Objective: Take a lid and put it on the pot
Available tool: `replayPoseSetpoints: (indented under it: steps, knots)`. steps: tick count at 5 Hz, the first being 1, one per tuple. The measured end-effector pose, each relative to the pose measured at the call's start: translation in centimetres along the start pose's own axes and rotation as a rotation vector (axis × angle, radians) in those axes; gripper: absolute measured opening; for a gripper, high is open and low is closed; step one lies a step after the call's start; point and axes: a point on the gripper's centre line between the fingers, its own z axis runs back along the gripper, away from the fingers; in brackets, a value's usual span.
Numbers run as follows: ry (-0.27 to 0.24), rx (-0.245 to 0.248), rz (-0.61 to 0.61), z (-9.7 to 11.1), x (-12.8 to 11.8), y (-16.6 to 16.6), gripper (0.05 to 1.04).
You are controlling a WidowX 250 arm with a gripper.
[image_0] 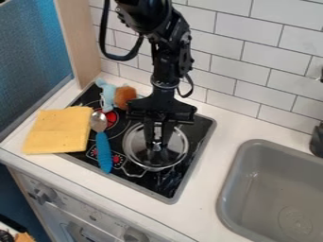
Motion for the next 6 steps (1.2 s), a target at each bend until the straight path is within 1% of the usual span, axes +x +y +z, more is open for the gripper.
replayPoseSetpoints:
  steps: [1,2,3,4,5,6]
  knots:
    - [0.004,0.003,0.005,-0.1,0.1,0.1,0.336]
    - [0.011,0.002,0.031,-0.1,0.1,0.5,0.626]
    - [0.021,-0.010,0.027,-0.1,0.0,0.4,0.905]
    - [0.039,-0.016,0.017,-0.1,-0.6,0.5,1.003]
    - [0.027,-0.045,0.007,1.4,-0.7,0.3,1.001]
    - [0.031,-0.114,0.002,4.2,-0.8,0.7,1.001]
